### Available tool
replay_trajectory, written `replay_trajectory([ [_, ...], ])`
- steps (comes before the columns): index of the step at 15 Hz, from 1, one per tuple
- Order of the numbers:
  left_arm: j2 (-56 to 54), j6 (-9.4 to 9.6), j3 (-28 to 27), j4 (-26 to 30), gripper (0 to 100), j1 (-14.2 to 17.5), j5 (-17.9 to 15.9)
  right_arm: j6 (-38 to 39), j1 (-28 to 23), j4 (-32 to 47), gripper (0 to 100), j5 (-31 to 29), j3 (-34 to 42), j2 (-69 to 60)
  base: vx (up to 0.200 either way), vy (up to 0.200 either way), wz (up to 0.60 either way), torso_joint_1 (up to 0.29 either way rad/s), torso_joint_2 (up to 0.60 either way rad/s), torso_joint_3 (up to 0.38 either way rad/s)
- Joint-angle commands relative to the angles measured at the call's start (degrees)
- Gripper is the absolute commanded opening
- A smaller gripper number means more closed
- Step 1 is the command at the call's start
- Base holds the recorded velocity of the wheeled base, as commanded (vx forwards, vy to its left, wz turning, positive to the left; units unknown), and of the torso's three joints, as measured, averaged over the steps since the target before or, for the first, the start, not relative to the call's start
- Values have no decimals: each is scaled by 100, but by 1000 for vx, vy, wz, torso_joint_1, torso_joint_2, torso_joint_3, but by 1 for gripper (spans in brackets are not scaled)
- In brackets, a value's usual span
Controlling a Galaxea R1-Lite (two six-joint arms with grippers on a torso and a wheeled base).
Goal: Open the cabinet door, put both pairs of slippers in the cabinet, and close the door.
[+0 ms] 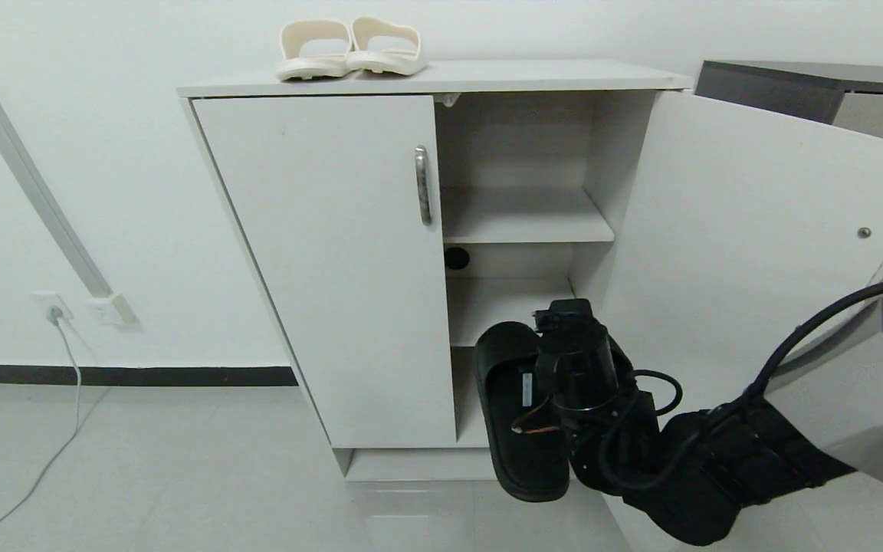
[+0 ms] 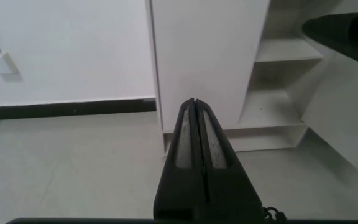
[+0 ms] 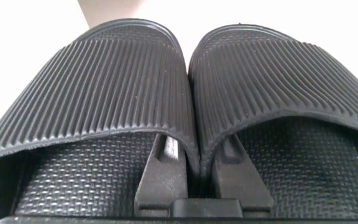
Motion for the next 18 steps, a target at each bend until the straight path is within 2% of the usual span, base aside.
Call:
replay_trajectory([
  [1, 7, -3, 0, -1, 0, 0, 0, 13, 18, -200, 0, 8, -225, 467, 0, 0, 0, 0, 0, 0],
  [9, 7, -20, 0, -1, 0, 0, 0, 21, 9, -244, 0, -18, -252, 564, 0, 0, 0, 0, 0, 0],
  [18, 7, -20, -9, 8, 0, 0, 0, 13, 35, -244, 0, -44, -234, 564, 0, 0, 0, 2, 0, -185],
])
